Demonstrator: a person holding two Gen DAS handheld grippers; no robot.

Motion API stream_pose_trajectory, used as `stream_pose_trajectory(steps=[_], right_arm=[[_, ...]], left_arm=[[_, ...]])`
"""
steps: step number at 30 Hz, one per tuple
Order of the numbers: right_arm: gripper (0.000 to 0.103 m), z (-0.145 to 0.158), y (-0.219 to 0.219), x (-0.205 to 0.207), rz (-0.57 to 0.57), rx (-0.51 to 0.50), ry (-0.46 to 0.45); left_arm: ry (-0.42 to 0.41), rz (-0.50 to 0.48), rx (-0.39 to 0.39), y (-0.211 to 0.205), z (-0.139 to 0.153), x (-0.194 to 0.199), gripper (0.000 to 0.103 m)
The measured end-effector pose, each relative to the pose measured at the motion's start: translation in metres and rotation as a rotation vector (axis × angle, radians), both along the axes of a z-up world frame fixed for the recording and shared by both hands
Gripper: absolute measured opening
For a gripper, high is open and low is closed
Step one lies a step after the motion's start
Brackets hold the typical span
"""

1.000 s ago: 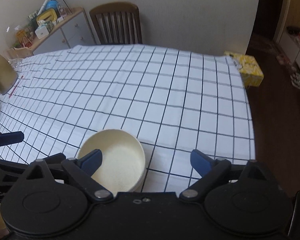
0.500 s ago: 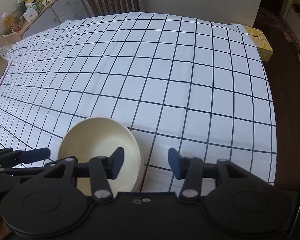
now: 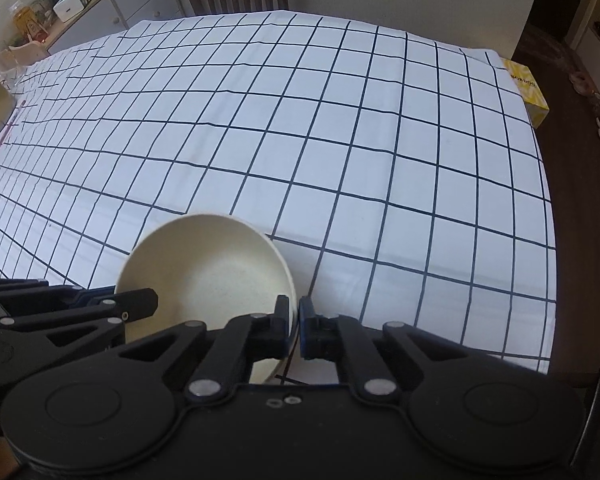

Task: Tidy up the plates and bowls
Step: 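Lift the cream bowl with both grippers and lower it into the pink-handled pot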

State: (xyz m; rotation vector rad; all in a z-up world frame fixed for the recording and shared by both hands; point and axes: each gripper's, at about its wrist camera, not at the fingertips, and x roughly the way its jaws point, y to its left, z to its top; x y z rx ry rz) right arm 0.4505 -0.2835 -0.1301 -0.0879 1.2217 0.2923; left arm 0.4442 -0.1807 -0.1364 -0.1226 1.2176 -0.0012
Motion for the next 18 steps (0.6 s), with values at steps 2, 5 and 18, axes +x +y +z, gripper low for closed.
stream_pose_trajectory(steps=[2, 5, 18], right_arm=[[0.004, 0.001, 0.001, -0.002, -0.003, -0.011, -0.003], [0.004, 0.005, 0.001, -0.004, -0.011, -0.009, -0.008], [0.004, 0.047, 0.01, -0.032, -0.031, -0.008, -0.062]], left_arm=[[0.001, -0.002, -0.002, -0.002, 0.001, 0.0, 0.006], [-0.007, -0.005, -0.006, -0.001, 0.006, -0.005, 0.005], [-0.06, -0.036, -0.032, 0.024, 0.05, -0.048, 0.005]])
